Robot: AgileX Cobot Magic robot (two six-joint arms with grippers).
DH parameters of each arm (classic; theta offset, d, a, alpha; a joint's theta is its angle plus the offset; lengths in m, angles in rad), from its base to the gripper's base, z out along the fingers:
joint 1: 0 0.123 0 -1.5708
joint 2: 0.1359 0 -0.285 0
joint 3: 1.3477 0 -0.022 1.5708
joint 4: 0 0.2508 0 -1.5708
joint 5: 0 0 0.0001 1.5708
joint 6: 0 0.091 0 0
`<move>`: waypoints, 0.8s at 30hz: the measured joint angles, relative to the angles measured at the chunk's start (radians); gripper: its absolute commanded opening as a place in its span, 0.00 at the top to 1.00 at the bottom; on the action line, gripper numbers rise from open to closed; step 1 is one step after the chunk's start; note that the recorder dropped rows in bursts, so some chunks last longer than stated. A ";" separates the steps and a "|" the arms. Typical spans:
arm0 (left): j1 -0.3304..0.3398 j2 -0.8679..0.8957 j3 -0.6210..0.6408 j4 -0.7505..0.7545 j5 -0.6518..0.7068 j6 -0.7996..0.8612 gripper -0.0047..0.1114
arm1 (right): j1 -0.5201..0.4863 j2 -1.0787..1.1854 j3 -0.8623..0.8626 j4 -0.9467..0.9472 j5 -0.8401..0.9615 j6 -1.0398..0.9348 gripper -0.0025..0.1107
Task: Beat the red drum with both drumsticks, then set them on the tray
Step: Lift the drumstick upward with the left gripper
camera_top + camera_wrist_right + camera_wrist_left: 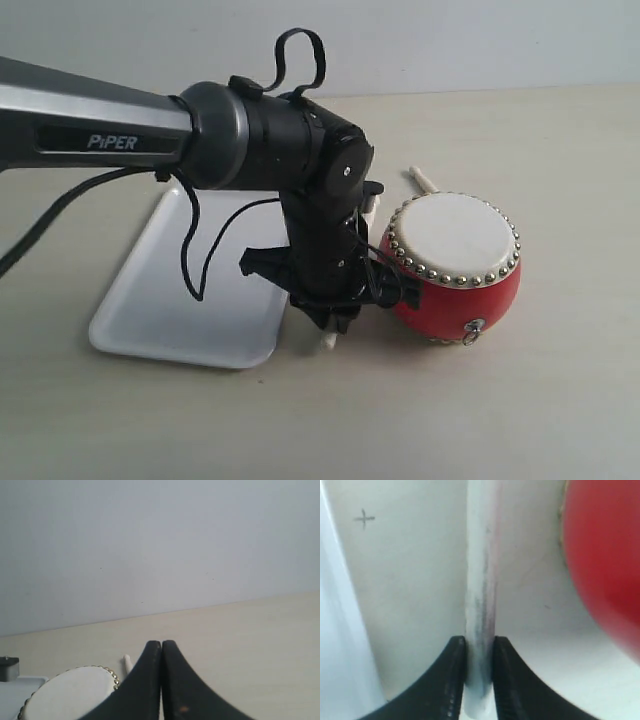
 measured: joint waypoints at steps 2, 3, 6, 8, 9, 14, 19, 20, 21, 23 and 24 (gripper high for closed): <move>0.004 -0.042 0.000 0.017 0.000 -0.005 0.96 | 0.000 0.000 0.000 0.000 0.000 0.000 0.98; 0.008 -0.072 0.000 0.020 -0.002 -0.007 0.96 | 0.000 0.000 0.000 0.000 0.000 0.000 0.98; 0.029 -0.141 0.000 0.039 -0.002 -0.007 0.96 | 0.000 0.000 0.000 0.000 0.000 0.000 0.98; 0.037 -0.201 0.000 0.060 0.000 -0.007 0.96 | 0.000 0.000 0.000 0.000 0.000 0.000 0.98; 0.040 -0.247 0.000 0.079 0.000 -0.007 0.96 | 0.000 0.000 0.000 0.000 0.000 0.000 0.98; 0.040 -0.410 0.039 0.133 -0.012 -0.005 0.96 | 0.000 0.000 0.000 0.000 0.000 0.000 0.98; 0.040 -0.637 0.184 0.172 -0.091 -0.005 0.96 | 0.000 0.000 0.000 0.000 0.000 0.000 0.98; 0.040 -0.691 0.223 0.174 -0.113 -0.005 0.96 | 0.000 0.000 0.000 0.000 0.000 0.000 0.98; 0.040 -0.737 0.256 0.177 -0.130 -0.005 0.96 | 0.000 0.000 0.000 0.000 0.000 0.000 0.98; 0.040 -0.854 0.342 0.176 -0.174 -0.004 0.96 | 0.000 0.000 0.000 0.000 0.000 0.000 0.98; 0.040 -0.901 0.378 0.176 -0.190 -0.004 0.96 | 0.000 0.000 0.000 0.000 0.000 0.000 0.98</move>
